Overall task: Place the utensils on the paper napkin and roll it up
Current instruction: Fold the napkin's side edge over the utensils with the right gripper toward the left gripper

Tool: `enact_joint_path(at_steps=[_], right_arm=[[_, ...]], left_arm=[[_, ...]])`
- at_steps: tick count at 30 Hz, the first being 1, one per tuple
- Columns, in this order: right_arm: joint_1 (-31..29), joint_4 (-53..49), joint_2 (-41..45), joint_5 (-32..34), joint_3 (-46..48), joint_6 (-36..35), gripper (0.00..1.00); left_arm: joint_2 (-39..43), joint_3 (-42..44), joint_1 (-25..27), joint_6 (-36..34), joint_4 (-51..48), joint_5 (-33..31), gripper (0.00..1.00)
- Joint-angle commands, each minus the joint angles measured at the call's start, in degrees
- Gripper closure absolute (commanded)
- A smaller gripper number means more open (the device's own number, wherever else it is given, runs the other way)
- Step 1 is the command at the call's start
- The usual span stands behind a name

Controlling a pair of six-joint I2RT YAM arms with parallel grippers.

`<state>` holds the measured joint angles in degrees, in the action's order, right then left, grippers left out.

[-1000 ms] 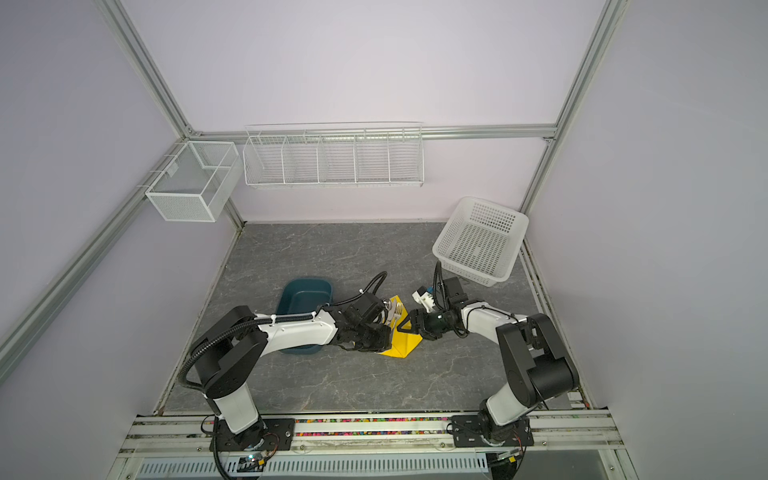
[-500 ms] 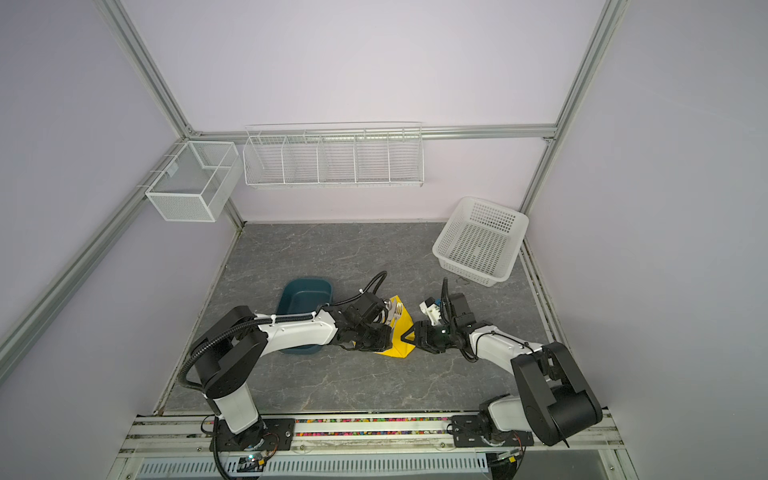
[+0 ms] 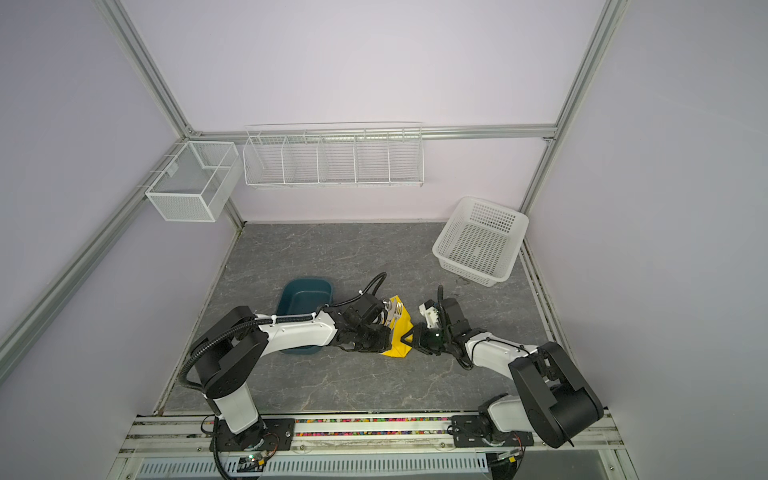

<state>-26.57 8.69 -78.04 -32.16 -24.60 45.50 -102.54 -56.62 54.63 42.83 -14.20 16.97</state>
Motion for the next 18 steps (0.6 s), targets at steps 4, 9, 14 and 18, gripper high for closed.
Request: enact_joint_path(at_steps=[4, 9, 14, 18], right_arm=[[-1.6, 0.06, 1.85, 1.68, -1.73, 2.09, 0.79], [-2.62, -1.13, 2.68, 2.79, -3.4, 3.12, 0.89], [-3.91, -2.45, 2.23, 5.22, -5.64, 3.99, 0.94], [-4.14, -2.59, 1.19, 6.23, -7.33, 4.34, 0.94]], left_arm=[[0.63, 1.25, -0.58, -0.37, 0.43, 0.39, 0.97], [0.82, 2.44, -0.82, 0.81, 2.34, 0.68, 0.97], [0.94, 2.78, -1.24, 1.41, 3.03, 0.67, 0.98], [0.95, 3.78, -1.73, 2.68, 4.3, 0.53, 0.98]])
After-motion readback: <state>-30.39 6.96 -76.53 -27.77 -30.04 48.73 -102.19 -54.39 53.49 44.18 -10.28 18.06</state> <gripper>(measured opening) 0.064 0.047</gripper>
